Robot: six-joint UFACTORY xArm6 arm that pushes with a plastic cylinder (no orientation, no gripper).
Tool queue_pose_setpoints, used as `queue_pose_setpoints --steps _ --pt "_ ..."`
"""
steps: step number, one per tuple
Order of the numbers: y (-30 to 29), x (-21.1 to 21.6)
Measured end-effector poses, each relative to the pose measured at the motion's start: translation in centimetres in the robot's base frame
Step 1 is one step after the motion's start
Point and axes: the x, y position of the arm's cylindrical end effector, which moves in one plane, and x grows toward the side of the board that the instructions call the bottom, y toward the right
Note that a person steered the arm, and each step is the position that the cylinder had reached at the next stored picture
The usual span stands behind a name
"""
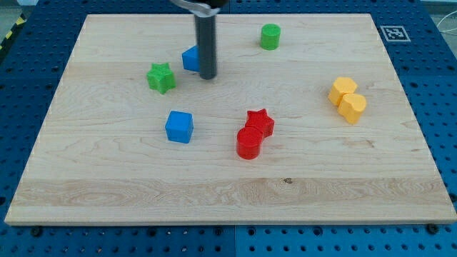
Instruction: Push the blue cube towards top center
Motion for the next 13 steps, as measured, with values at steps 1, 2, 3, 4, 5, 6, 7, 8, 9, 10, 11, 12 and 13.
queue_pose_setpoints --steps 1,2,3,4,5,6,7,8,9,10,11,12,13 --pt "-2.6 -3.0" --pt "-3.5 -5.2" --pt "-2.4 -3.7" --pt "0.1 1.3" --pt "1.1 4.1" --pt "-1.1 6.3" --pt "-6.3 6.9" --pt "-8.2 10.8" --pt "-8.2 15.2" --pt "-7.0 16.3" --pt "-4.4 15.3" --pt "-2.7 13.1" --pt "-2.2 9.8"
